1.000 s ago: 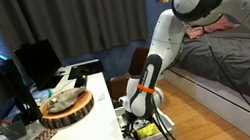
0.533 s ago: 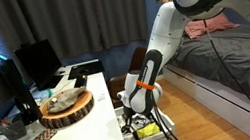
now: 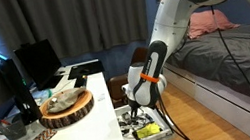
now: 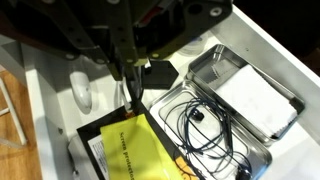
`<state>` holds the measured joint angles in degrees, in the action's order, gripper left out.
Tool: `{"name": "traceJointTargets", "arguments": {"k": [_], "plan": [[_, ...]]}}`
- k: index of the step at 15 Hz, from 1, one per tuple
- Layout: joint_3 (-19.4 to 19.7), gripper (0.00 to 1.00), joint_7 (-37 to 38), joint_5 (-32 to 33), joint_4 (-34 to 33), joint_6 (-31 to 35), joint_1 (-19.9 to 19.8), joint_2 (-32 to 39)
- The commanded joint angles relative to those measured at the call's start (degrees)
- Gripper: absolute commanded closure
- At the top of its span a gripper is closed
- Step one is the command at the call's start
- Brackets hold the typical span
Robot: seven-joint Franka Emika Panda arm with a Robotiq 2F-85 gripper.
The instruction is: Remove the glasses from the drawer
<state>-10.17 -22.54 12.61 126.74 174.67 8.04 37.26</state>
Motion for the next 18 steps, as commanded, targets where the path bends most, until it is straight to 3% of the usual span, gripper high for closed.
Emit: {"name": "traceJointTargets", "arguments": {"k": [1, 6, 12, 16, 18], "plan": [[4.87, 0.93, 5.03, 1.67, 4.04, -1.6, 3.69, -5.49], [14.57, 0.93, 11.38, 3.02, 6.71, -1.88, 10.59, -9.59], [19.53, 0.93, 16.65, 5.13, 9.62, 1.85, 14.98, -13.41], [28.62, 0.93, 19.59, 6.83, 11.95, 5.77, 25.93, -16.66], [36.84, 0.93, 21.71, 8.36, 12.85, 7.85, 34.96, -17.99]]}}
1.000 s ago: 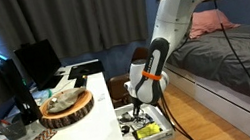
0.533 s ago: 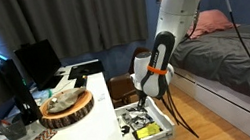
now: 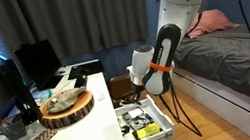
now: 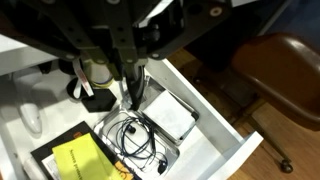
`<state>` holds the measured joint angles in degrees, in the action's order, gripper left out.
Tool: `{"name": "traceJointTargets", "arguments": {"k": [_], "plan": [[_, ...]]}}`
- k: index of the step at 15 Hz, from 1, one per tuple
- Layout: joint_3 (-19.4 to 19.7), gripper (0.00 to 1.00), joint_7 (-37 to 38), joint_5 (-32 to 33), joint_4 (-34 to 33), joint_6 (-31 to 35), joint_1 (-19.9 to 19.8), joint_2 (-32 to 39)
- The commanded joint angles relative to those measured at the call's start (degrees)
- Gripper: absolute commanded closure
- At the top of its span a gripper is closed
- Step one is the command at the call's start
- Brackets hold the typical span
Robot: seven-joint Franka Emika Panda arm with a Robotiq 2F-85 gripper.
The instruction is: Remove the glasses from the drawer
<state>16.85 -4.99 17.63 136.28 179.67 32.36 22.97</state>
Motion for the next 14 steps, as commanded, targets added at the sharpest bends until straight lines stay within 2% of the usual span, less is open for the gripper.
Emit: {"name": "traceJointTargets", "arguments": {"k": [1, 3, 5, 7, 10, 13, 14], "plan": [[14.33, 0.93, 5.4, 4.36, 3.34, 3.62, 15.18, -3.87], [21.58, 0.93, 5.71, 5.13, 3.93, 5.2, 23.82, -4.17], [24.69, 0.93, 4.54, 5.3, 4.47, 5.73, 29.19, -4.5], [23.68, 0.93, 3.19, 5.11, 5.28, 6.15, 31.48, -5.23], [17.68, 0.93, 1.55, 4.93, 6.09, 5.66, 30.54, -6.68], [5.28, 0.92, 0.51, 3.98, 7.07, 7.51, 23.41, -8.3], [11.65, 0.94, 2.62, 3.62, 4.81, 5.73, 28.46, -5.25]]}}
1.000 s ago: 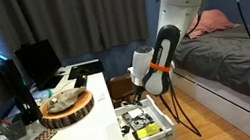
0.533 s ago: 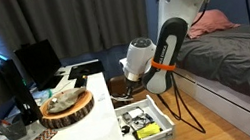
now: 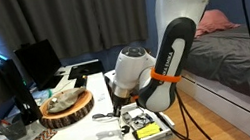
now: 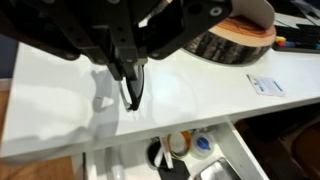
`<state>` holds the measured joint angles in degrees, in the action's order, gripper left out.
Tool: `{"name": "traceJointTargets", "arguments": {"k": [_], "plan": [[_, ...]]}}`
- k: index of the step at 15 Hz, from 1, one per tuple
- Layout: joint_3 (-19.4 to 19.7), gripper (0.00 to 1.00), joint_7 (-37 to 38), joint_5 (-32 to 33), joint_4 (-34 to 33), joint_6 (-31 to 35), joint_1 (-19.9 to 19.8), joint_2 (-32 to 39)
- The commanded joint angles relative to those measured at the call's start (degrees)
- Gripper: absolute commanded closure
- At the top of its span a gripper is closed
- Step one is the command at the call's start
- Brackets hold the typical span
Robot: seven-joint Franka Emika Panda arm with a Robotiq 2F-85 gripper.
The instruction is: Remove the glasses from the drawer
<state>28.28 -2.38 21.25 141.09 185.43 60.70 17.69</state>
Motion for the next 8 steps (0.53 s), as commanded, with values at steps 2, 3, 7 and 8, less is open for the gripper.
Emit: {"name": "traceJointTargets", "arguments": {"k": [2, 3, 7, 8], "plan": [[-1.32, 0.92, 0.13, -0.09, 0.03, 0.05, -0.35, 0.01], [-0.92, 0.92, 0.12, -0.09, 0.03, 0.05, -0.33, 0.09], [-0.23, 0.92, 0.09, -0.09, 0.03, 0.05, -0.38, 0.13], [-0.23, 0.92, 0.09, -0.09, 0.02, 0.05, -0.37, 0.13]]}}
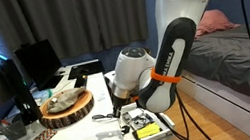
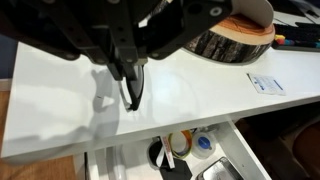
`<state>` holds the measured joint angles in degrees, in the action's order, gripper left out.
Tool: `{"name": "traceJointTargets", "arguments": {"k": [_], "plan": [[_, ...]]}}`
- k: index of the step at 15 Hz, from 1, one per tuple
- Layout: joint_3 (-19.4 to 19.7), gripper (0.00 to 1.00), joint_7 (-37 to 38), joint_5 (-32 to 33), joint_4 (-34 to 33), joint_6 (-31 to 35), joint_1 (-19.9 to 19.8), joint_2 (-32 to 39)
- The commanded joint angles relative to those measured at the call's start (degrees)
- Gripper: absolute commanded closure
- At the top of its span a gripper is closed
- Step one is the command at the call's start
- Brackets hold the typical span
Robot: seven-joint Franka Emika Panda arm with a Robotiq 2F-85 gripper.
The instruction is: Remove the glasses from the drawer
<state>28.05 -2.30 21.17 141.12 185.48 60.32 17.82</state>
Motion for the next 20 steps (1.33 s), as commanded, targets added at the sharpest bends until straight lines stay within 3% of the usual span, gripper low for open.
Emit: {"name": "traceJointTargets", "arguments": {"k": [1, 5, 7, 12, 16, 20], "plan": [[0.02, 0.92, 0.28, -0.26, -0.92, 0.12, 0.18, 0.9], [0.19, 0.94, -0.76, 0.38, -6.64, 1.51, 2.45, 6.13], [2.41, 0.94, -1.65, 1.03, -10.07, 1.56, 5.26, 9.72], [14.03, 0.94, -4.09, 0.61, -17.99, 4.98, 16.88, 21.12], [19.46, 0.94, -7.79, -7.75, -20.72, 10.63, 22.27, 30.45], [20.84, 0.96, -10.35, -16.77, -21.95, 16.09, 23.97, 38.14]]}}
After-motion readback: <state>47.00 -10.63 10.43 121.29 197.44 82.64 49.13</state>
